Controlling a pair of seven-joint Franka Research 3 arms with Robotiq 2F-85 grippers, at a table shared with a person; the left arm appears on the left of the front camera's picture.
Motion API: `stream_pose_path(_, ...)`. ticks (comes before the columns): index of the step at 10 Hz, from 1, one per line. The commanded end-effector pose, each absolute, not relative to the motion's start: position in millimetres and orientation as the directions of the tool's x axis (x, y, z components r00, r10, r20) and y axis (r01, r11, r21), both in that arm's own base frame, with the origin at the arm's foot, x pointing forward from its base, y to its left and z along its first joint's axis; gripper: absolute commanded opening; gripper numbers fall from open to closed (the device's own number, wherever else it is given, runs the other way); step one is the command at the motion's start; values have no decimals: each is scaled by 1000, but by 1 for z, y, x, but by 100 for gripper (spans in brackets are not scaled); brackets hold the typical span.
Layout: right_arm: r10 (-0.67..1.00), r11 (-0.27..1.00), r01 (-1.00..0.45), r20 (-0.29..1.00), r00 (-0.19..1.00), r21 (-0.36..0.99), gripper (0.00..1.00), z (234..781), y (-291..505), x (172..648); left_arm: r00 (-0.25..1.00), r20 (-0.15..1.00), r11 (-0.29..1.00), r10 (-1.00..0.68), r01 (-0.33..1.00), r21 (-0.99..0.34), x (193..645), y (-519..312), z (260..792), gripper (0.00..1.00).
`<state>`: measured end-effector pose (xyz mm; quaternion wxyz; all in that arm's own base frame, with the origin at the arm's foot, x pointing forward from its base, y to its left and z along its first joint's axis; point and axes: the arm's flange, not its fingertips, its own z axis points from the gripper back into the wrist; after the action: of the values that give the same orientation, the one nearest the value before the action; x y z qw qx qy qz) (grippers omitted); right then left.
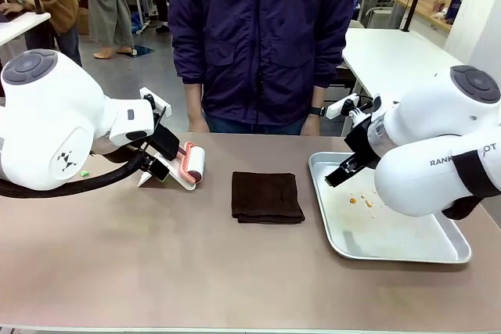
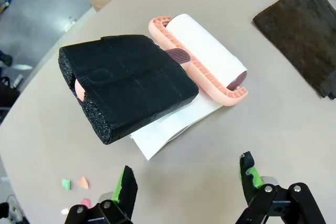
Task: Clean the surface of the table.
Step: Hold the Lint Roller with your left hand and the towel with your right hand.
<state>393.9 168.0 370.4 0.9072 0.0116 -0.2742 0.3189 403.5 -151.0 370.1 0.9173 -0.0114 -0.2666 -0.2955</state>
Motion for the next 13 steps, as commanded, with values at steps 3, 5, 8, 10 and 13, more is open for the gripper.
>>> stream_pose_path(3, 572, 797, -585, 505, 646, -153, 100, 370, 168, 394, 683, 496, 825, -537, 549, 137, 403, -151, 370, 100)
stream_pose_path(5, 572, 797, -585, 505, 646, -153, 100, 370, 168, 394, 683, 496, 825, -537, 549, 137, 403, -151, 370, 100)
stream_pose_path(8, 582, 781, -618, 468, 665, -91, 100, 383, 166, 382, 699, 503, 832, -509, 548, 81, 389, -137, 391, 100)
stream_pose_path(10, 447, 871, -492, 414, 793, 3, 100, 410, 161, 373, 812, 422, 883, -403, 466, -54, 379, -126, 415, 100)
stream_pose_path(13, 207, 905, -316, 355, 912, 285, 100, 454, 121, 350, 911, 277, 864, -304, 386, -322, 372, -98, 455, 100)
